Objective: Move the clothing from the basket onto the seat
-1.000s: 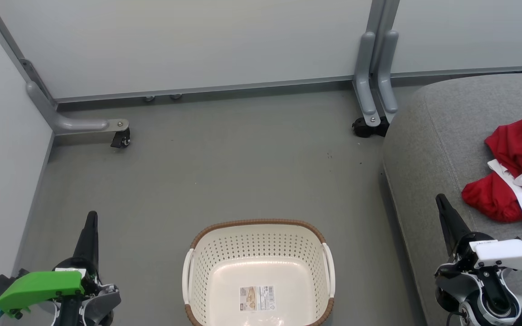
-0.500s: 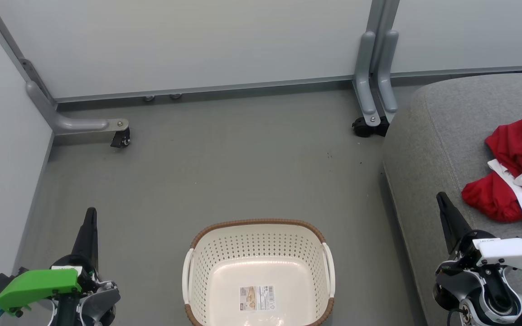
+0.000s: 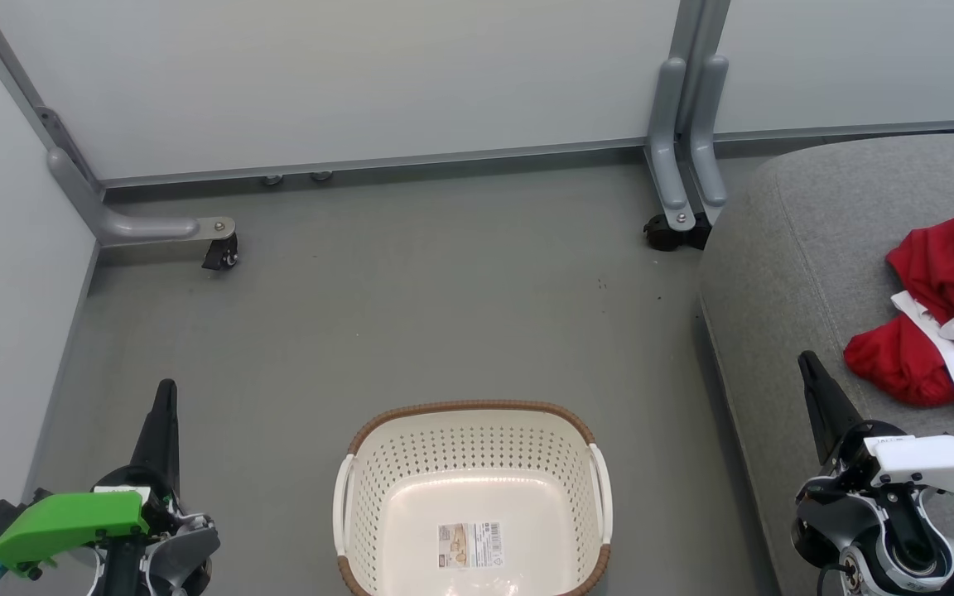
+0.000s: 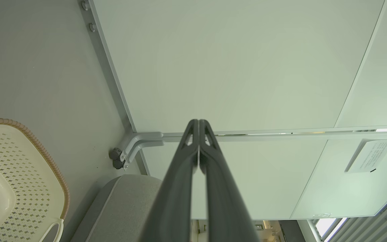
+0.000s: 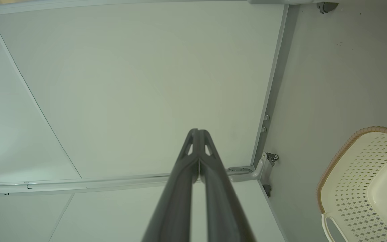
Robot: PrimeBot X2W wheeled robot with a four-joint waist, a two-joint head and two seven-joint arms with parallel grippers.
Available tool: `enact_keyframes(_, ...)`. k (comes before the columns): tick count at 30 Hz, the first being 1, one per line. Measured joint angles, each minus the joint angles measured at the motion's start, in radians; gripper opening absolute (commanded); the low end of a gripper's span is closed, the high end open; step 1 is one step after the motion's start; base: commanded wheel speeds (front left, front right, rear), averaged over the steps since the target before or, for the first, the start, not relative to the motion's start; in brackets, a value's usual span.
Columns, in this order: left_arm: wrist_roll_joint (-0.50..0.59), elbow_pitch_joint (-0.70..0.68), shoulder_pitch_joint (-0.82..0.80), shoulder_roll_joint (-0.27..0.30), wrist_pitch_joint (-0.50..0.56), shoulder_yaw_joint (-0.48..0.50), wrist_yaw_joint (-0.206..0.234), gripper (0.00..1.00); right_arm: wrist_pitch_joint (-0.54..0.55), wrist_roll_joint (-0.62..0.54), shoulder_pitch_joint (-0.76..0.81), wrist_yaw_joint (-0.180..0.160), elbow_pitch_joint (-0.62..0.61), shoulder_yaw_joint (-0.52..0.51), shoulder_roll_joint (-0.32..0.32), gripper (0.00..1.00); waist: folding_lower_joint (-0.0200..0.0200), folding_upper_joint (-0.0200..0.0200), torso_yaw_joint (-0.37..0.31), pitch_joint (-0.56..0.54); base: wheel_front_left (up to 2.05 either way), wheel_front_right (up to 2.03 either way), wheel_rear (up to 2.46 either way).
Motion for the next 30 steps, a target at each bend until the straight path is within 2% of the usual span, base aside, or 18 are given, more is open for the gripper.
enact_keyframes(30,0.0,0.0,0.0,0.0,0.0,0.0,0.0,0.0,0.008,-0.006,0.0,0.0,0.001,-0.008,0.006,0.0,0.0,0.0,0.0,0.0,0.0,0.0,0.0)
